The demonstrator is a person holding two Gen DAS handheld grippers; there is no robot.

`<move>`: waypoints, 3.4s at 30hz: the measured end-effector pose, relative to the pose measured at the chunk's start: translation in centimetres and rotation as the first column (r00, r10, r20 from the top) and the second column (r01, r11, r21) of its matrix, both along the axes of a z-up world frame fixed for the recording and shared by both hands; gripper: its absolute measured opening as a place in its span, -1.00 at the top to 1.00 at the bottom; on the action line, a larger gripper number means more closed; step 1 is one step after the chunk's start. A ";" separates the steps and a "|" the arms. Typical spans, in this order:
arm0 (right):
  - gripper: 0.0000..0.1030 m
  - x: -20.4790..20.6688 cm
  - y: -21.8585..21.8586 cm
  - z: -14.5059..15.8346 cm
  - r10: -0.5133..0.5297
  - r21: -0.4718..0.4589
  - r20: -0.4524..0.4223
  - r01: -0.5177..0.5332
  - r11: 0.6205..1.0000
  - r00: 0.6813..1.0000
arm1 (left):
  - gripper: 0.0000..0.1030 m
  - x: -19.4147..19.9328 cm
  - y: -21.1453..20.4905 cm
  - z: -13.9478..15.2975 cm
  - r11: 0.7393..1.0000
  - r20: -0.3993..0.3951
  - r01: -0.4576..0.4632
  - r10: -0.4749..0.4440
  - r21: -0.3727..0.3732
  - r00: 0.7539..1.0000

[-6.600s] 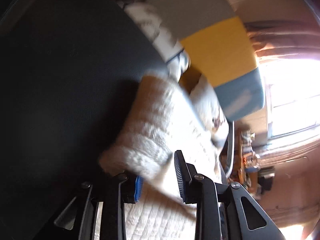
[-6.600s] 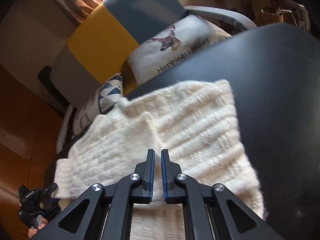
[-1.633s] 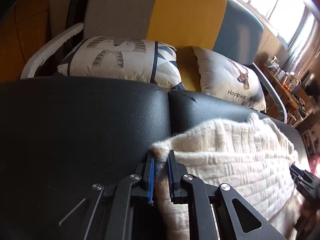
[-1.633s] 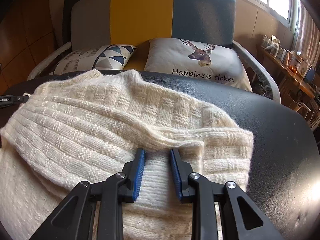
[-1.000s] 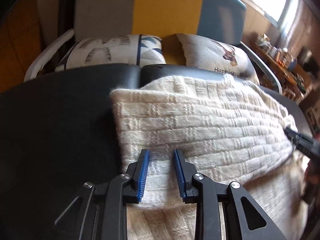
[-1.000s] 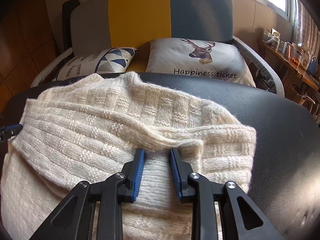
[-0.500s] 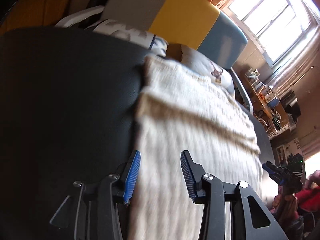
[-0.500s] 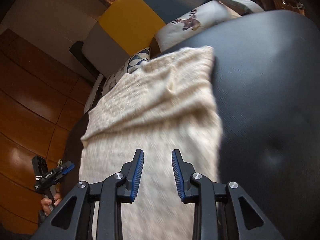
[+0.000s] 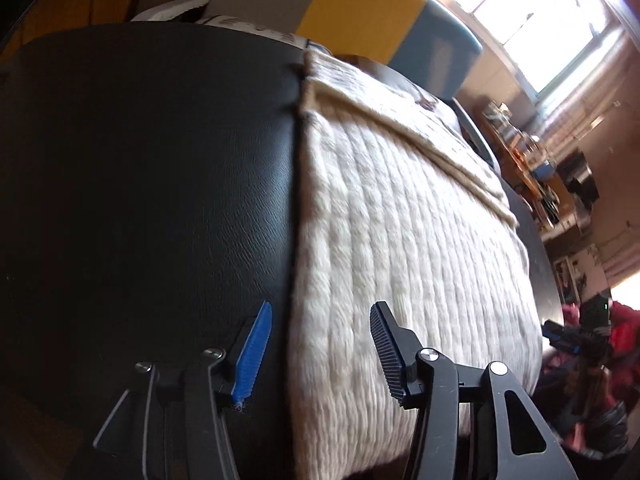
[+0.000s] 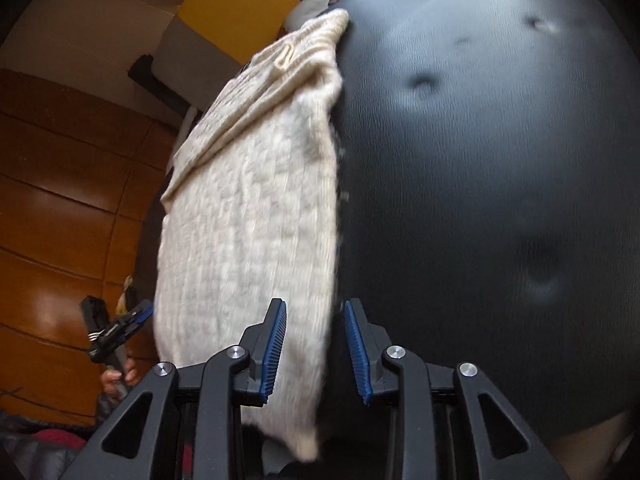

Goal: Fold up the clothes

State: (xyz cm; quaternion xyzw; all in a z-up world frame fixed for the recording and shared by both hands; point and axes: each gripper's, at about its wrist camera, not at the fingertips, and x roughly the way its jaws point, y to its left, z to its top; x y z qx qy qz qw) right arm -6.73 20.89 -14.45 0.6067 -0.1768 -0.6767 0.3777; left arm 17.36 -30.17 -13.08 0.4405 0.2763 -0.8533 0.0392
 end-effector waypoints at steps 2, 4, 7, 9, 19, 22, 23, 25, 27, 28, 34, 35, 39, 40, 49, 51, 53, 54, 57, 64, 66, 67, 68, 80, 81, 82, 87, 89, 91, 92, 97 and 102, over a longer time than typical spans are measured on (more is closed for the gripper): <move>0.41 1.0 -0.3 -0.4 0.057 -0.034 0.038 -0.056 0.998 0.998 | -0.14 0.5 0.5 0.0 0.999 -0.009 0.034 -0.034 0.010 0.999; 0.41 1.6 -0.9 -0.7 0.077 -0.058 0.036 -0.075 0.995 0.996 | -0.16 1.0 1.0 -0.1 0.998 -0.016 0.064 -0.064 0.004 0.998; 0.40 1.6 -1.6 -1.5 0.056 -0.118 0.058 -0.049 0.992 0.997 | -0.16 1.6 1.7 -0.2 0.995 -0.019 0.103 -0.103 -0.018 0.995; 0.40 1.5 -2.0 -1.6 0.050 -0.129 0.057 -0.043 0.991 0.997 | -0.17 1.9 2.0 -0.1 0.992 -0.018 0.125 -0.126 -0.028 0.992; 0.40 1.7 -3.5 -1.1 0.076 -0.099 0.006 -0.075 0.992 0.997 | -0.18 2.6 2.3 -0.8 0.986 -0.017 0.163 -0.163 0.036 0.986; 0.45 1.8 -4.0 -0.8 0.080 -0.076 -0.017 -0.081 0.994 0.997 | 0.00 2.6 3.0 -1.3 0.987 0.014 0.154 -0.155 0.038 0.988; 0.55 1.9 -4.2 -0.7 0.083 -0.063 -0.028 -0.084 0.994 0.996 | 0.12 2.7 3.1 -1.4 0.989 0.022 0.146 -0.147 0.029 0.989; 0.73 2.1 -3.9 -0.8 0.079 -0.046 -0.038 -0.081 0.996 0.996 | 0.12 3.0 2.6 -1.5 0.991 0.019 0.117 -0.118 0.064 0.993; 0.80 2.2 -3.6 -0.8 0.077 -0.030 -0.048 -0.078 0.996 0.996 | 0.12 3.5 1.4 -1.9 0.983 0.014 0.072 -0.076 0.171 0.997; 0.80 2.3 -3.6 -0.8 0.085 -0.033 -0.055 -0.087 0.996 0.995 | 0.12 3.6 1.2 -2.0 0.980 0.013 0.066 -0.069 0.188 0.998; 0.40 2.6 -3.4 -0.7 0.096 -0.076 -0.065 -0.101 0.992 0.993 | 0.28 3.4 2.7 -1.4 0.995 0.029 0.055 -0.057 0.086 0.998; 0.40 2.6 -3.3 -0.7 0.091 -0.087 -0.060 -0.096 0.992 0.994 | 0.44 3.5 2.5 -1.4 0.994 0.031 0.043 -0.046 0.099 0.998; 0.41 2.3 -3.2 -1.2 0.062 -0.112 -0.004 -0.062 0.992 0.998 | 0.61 3.4 1.6 -1.5 0.980 0.038 0.006 -0.014 0.198 0.999; 0.61 2.2 -3.1 -1.3 0.046 -0.087 0.005 -0.046 0.995 0.999 | 0.47 3.3 1.7 -1.5 0.981 0.041 0.010 -0.018 0.196 0.999; 0.89 3.8 -4.0 0.1 0.044 -0.045 -0.053 -0.047 0.998 0.998 | 0.82 2.7 2.3 -0.6 0.964 -0.040 0.015 -0.004 0.265 0.999; 0.89 4.6 -4.5 0.3 0.089 -0.092 -0.037 -0.092 0.992 0.995 | 0.82 3.3 2.6 0.3 0.952 -0.091 0.047 -0.020 0.302 0.996; 0.89 5.7 -4.8 0.2 0.140 -0.147 -0.006 -0.140 0.979 0.990 | 0.82 4.0 2.4 1.3 0.929 -0.159 0.080 -0.023 0.361 0.987; 0.89 6.2 -4.9 0.2 0.158 -0.162 0.002 -0.155 0.975 0.988 | 0.83 4.4 2.4 1.9 0.923 -0.187 0.093 -0.023 0.374 0.982; 0.89 7.2 -4.2 0.5 0.200 -0.210 0.028 -0.190 0.959 0.979 | 0.83 6.2 2.1 3.8 0.896 -0.260 0.144 -0.033 0.420 0.965; 0.89 6.6 -1.9 3.9 0.151 -0.391 0.006 -0.137 0.910 0.988 | 0.82 7.5 2.0 7.7 0.876 -0.343 0.187 -0.025 0.446 0.939; 0.89 5.5 -2.3 5.1 0.134 -0.444 -0.026 -0.131 0.886 0.991 | 0.82 5.5 1.7 8.2 0.863 -0.373 0.188 0.001 0.469 0.928; 0.89 4.8 -2.7 5.5 0.119 -0.458 -0.038 -0.123 0.880 0.992 | 0.82 4.3 1.5 8.4 0.855 -0.389 0.190 0.015 0.482 0.921; 0.89 4.1 -3.2 5.9 0.104 -0.472 -0.051 -0.115 0.874 0.993 | 0.82 3.3 1.3 8.7 0.849 -0.405 0.195 0.025 0.492 0.914; 0.89 -8.5 -8.0 6.4 -0.096 -0.507 -0.060 0.052 0.860 0.994 | 0.81 -11.0 -5.1 9.7 0.847 -0.486 0.195 0.084 0.495 0.870; 0.89 -9.9 -8.3 6.0 -0.113 -0.500 -0.046 0.075 0.863 0.993 | 0.81 -12.2 -5.7 9.0 0.844 -0.471 0.180 0.095 0.505 0.877; 0.89 -11.0 -8.6 5.6 -0.124 -0.482 -0.033 0.093 0.871 0.992 | 0.81 -13.3 -6.3 8.1 0.840 -0.454 0.163 0.108 0.518 0.884; 0.89 -14.6 -10.1 2.8 -0.173 -0.388 0.024 0.169 0.906 0.985 | 0.81 -17.4 -8.2 4.6 0.844 -0.368 0.090 0.132 0.528 0.920; 0.89 -15.5 -10.5 1.8 -0.187 -0.353 0.043 0.190 0.916 0.981 | 0.81 -18.4 -8.7 3.3 0.837 -0.338 0.073 0.139 0.543 0.931; 0.89 -16.0 -10.9 1.7 -0.192 -0.368 0.058 0.200 0.908 0.980 | 0.81 -18.8 -9.1 3.1 0.827 -0.334 0.068 0.149 0.559 0.931; 0.89 -16.0 -11.0 2.4 -0.187 -0.383 0.040 0.188 0.905 0.982 | 0.81 -18.7 -9.3 3.4 0.824 -0.346 0.076 0.150 0.561 0.926; 0.83 -17.9 -10.7 3.9 -0.228 -0.446 0.039 0.221 0.867 0.973 | 0.80 -19.4 -10.1 3.9 0.808 -0.361 0.076 0.176 0.584 0.916; 0.52 -20.0 -10.7 -0.2 -0.297 -0.394 0.185 0.347 0.851 0.937 | 0.74 -21.8 -10.7 0.6 0.763 -0.241 -0.025 0.235 0.645 0.942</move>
